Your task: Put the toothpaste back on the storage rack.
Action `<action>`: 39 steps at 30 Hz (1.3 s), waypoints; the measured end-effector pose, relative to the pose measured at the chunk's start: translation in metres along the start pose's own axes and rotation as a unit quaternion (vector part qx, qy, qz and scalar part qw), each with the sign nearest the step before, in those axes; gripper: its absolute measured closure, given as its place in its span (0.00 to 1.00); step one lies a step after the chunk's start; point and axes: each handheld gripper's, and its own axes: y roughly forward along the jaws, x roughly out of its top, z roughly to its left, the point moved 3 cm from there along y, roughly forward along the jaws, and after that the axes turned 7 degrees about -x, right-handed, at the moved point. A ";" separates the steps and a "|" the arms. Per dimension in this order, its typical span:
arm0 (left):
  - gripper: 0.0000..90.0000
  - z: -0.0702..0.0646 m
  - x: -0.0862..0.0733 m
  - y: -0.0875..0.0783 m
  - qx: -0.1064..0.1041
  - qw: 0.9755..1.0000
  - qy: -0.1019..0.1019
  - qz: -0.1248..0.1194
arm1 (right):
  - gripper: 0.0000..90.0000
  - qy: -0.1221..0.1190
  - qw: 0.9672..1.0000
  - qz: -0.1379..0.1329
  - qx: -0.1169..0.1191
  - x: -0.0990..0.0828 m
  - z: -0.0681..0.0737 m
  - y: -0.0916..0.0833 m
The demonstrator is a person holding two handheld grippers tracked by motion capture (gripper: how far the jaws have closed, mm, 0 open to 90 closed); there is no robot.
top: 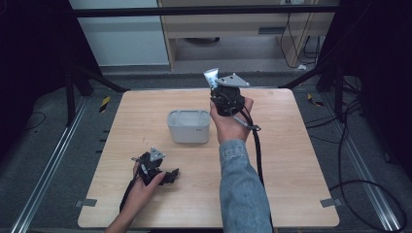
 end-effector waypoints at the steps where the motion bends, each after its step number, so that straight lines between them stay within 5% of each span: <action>1: 0.00 0.000 0.000 0.000 0.000 1.000 0.000 0.000 | 0.89 0.000 1.000 0.000 0.000 0.000 0.000 0.000; 25: 0.00 0.000 0.000 0.000 -0.001 1.000 0.000 -0.001 | 0.89 0.007 0.999 -0.018 0.025 0.022 0.032 0.028; 39: 0.00 0.000 0.001 0.001 -0.002 1.000 0.003 -0.001 | 0.89 0.020 0.999 -0.024 0.034 0.020 0.051 0.053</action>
